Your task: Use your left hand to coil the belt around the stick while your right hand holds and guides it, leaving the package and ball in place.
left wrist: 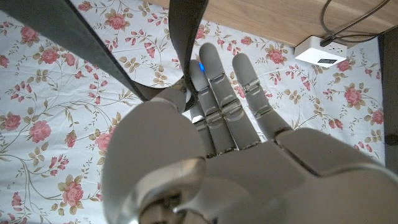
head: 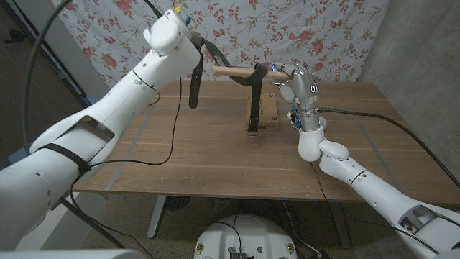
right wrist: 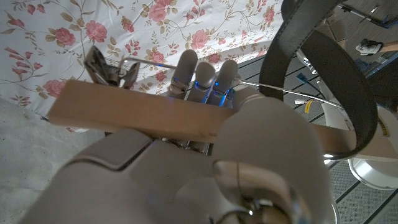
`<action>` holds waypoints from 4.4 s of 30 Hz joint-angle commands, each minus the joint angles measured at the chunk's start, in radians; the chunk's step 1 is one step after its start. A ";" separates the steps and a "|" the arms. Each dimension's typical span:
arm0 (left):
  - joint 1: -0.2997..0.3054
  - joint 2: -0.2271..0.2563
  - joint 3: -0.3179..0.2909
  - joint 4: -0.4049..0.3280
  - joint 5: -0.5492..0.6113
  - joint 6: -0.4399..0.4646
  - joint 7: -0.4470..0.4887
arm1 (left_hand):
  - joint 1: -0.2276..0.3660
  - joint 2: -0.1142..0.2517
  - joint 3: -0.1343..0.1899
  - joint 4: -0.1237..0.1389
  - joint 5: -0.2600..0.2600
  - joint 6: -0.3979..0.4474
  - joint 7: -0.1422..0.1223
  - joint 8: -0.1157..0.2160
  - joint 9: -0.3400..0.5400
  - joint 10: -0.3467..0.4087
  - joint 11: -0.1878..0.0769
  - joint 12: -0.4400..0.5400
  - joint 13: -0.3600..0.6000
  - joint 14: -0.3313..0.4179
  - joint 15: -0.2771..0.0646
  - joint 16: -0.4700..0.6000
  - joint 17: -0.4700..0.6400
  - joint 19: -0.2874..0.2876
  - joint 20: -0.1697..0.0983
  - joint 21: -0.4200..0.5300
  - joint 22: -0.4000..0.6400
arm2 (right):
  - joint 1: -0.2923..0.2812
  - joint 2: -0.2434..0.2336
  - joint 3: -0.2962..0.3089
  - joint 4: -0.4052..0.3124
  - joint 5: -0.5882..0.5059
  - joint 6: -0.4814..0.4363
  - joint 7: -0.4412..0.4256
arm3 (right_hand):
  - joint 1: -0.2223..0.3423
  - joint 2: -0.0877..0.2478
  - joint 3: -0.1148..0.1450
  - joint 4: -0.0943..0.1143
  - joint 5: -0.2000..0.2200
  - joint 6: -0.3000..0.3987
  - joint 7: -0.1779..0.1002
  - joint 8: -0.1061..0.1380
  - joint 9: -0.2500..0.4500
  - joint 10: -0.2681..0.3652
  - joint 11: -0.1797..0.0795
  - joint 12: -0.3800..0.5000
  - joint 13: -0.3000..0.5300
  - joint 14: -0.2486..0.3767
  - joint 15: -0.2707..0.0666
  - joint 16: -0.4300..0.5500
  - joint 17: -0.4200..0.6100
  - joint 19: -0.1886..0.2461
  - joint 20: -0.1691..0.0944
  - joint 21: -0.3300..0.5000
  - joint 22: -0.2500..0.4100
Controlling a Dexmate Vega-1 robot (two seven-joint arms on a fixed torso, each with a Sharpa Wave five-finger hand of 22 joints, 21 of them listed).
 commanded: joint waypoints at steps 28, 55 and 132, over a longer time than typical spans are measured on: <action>-0.406 0.084 0.255 -0.060 -0.656 -0.175 0.278 | 0.047 0.058 0.019 -0.025 -0.013 0.095 0.078 -0.054 0.115 0.007 -0.007 -0.021 0.011 0.005 -0.005 -0.016 -0.023 -0.001 -0.006 0.003 0.000 | 0.133 0.021 -0.175 0.126 0.045 -0.092 0.078 | 0.004 0.004 0.008 0.008 0.007 0.081 -0.008 -0.003 0.007 0.007 0.000 -0.003 0.001 0.000 -0.078 0.009 0.001 -0.003 -0.140 -0.003 0.001; -0.243 0.084 0.059 -0.271 -0.871 -0.354 0.322 | 0.053 0.056 0.020 -0.042 -0.020 0.114 0.081 -0.077 0.107 0.029 -0.008 -0.029 0.013 0.036 -0.014 -0.012 -0.038 0.042 -0.022 0.016 -0.001 | 0.212 0.069 -0.260 0.208 0.067 -0.227 0.142 | 0.004 0.003 0.007 0.009 0.008 0.085 -0.009 -0.008 0.007 0.008 0.005 -0.004 0.002 0.000 -0.077 0.009 0.001 -0.003 -0.139 -0.004 0.001; 0.367 0.256 -0.162 -0.414 -1.041 -0.718 0.487 | 0.044 0.056 0.024 -0.049 -0.025 0.133 0.083 -0.134 0.126 0.042 -0.009 -0.072 0.030 0.039 -0.017 -0.019 -0.041 0.039 -0.024 0.020 -0.001 | 0.209 0.135 -0.136 0.213 0.201 -0.443 0.000 | 0.009 0.003 0.005 0.009 0.007 0.094 -0.008 -0.017 0.012 0.016 0.004 -0.009 -0.001 0.005 -0.077 0.011 0.001 0.002 -0.135 -0.001 0.001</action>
